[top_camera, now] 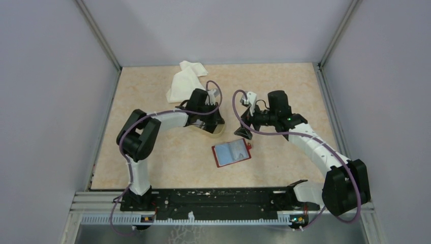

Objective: Put the credit cards into the card holder
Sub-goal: Move the storage box to the center of the board.

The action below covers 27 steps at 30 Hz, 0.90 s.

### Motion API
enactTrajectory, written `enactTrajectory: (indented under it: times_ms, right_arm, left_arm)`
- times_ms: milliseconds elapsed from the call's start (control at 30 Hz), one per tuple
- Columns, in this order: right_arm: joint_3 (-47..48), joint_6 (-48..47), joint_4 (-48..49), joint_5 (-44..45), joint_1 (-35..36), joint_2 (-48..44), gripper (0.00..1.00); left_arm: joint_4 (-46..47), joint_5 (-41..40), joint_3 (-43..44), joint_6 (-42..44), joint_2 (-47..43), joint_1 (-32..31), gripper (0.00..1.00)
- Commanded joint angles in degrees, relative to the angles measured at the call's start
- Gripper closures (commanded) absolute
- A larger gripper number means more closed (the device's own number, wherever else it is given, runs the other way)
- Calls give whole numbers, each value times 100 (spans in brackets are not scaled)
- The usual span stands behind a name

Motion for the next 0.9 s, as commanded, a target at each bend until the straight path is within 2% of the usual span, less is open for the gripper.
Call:
enactTrajectory:
  times_ms: [0, 167, 333, 500, 700, 867]
  right_arm:
    - [156, 56, 202, -111, -80, -100, 15]
    - [131, 151, 262, -152, -142, -84, 15]
    - [131, 183, 288, -187, -179, -82, 15]
    - [118, 191, 294, -195, -188, -60, 15]
    - [67, 336, 415, -263, -185, 35, 15]
    - [44, 414, 471, -257, -185, 194, 15]
  left_arm:
    - [959, 262, 472, -634, 333, -74, 90]
    - [1278, 278, 688, -763, 474, -79, 88]
    - [1714, -223, -227, -284, -501, -62, 72]
    - [1877, -732, -1318, 460, -1462, -6, 52]
    - [1527, -1268, -1722, 889, -1880, 29, 43]
    - [1653, -1226, -1728, 902, -1861, 49, 37]
